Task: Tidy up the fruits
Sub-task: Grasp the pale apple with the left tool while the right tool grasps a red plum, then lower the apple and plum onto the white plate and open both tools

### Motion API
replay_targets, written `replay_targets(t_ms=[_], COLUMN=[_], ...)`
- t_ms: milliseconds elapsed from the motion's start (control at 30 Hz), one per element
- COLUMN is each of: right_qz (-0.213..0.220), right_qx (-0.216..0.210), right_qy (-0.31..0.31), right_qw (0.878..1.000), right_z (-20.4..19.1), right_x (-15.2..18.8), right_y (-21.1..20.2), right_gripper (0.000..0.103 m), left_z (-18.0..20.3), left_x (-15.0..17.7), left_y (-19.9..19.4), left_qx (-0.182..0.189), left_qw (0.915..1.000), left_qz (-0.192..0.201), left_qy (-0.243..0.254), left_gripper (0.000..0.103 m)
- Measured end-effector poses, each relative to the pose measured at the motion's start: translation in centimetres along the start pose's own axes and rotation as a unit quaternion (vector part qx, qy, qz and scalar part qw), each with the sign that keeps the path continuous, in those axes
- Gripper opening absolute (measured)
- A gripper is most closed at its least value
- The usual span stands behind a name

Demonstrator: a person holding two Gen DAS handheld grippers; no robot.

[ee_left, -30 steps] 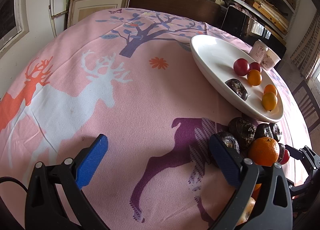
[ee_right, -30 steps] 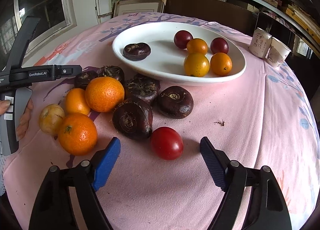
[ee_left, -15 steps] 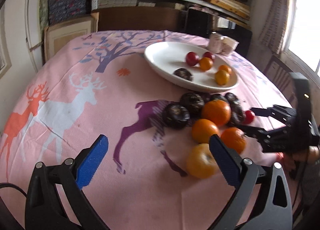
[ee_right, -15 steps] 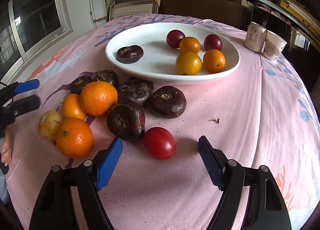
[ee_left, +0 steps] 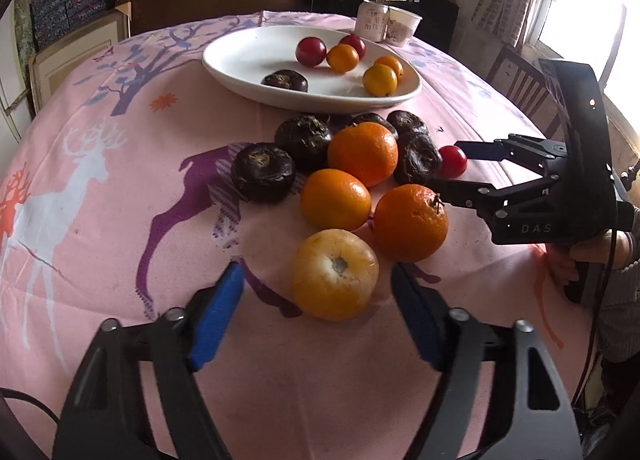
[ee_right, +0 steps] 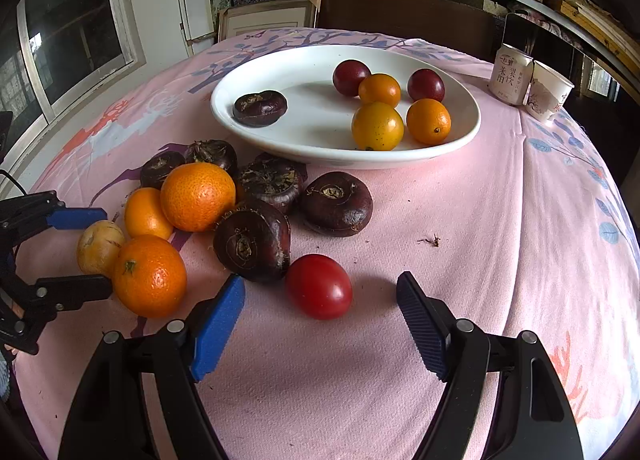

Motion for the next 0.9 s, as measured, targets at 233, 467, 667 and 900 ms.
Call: replay_targets(t_ms=[233,467,667,900], right_qz=[0.013,0.013,0.054,0.114], right_qx=[-0.001,-0.017,-0.052,-0.064], right_qy=[0.005,0.020,0.061,0.105], right_qw=[1.000,1.000,0.995,0.986], right_z=[0.1,0.5,1.9,3.6], right_x=[0.0,-0.1,-0.7,-6.3], right_y=[-0.5,-0.6,-2.6,-3.8], right_gripper=[0.029,0.029,0.028,0.028], left_z=[2.3,1.2,0.0,-2.2], left_x=[-0.3,-0.2,-2.4,-11.1], left_y=[0.0,-1.1,-3.5,-3.1], left_qx=[-0.017,0.010,-0.013,-0.044], left_qw=[0.9988,0.9995,0.9976,0.9930], left_qz=[0.000,0.029,0.068,0.110], left_qy=[0.047,0.005,0.003,-0.007], left_gripper=[0.041,0.041,0.041,0.041])
Point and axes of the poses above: each gripper's, at about its wrist camera, not at the fingertips, and y roughly the way its jaws point, z to its right, x to its underside, the point moved 4 cm from there along y, roughly the way its jaws point, and after that the axes turned 7 degrees about y, right-handed, at the moved point
